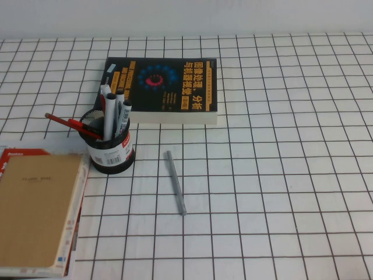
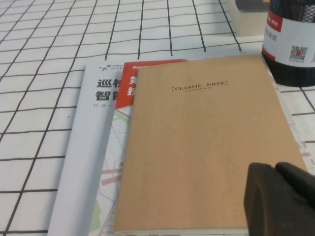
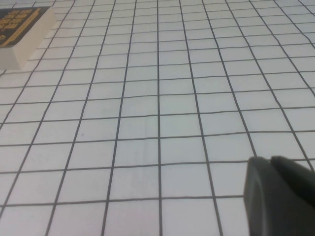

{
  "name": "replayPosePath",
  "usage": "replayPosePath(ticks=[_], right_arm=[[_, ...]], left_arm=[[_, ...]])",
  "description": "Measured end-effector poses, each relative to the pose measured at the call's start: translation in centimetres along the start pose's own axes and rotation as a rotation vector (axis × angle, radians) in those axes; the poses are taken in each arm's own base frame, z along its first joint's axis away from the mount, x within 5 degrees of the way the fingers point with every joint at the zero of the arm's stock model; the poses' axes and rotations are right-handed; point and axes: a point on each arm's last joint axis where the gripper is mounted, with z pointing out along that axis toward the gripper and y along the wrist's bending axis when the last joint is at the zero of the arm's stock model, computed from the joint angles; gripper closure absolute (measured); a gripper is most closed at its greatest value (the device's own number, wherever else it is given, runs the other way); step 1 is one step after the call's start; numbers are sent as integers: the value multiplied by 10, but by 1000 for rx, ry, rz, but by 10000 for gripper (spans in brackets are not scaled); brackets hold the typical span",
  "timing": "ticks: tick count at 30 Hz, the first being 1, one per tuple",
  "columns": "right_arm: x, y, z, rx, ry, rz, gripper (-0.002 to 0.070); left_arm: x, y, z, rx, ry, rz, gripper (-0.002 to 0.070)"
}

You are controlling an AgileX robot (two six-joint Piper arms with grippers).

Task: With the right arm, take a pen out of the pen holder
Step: 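Take a marker out of the pen holder and lay it on the table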

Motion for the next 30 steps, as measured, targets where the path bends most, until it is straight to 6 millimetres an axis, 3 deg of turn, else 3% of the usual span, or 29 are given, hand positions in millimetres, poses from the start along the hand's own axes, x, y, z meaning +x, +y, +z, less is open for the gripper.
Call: replayPosePath(ticks=[19,25,30], right_arm=[[-28,0,-5,-63,-314,424,692],[-28,5,-5,-107,-240,466,692],[-59,16,-8,-153,-101,456,692]], left_arm=[[0,0,0,0,0,0,679],[0,0,0,0,0,0,679],[0,0,0,0,0,0,679]])
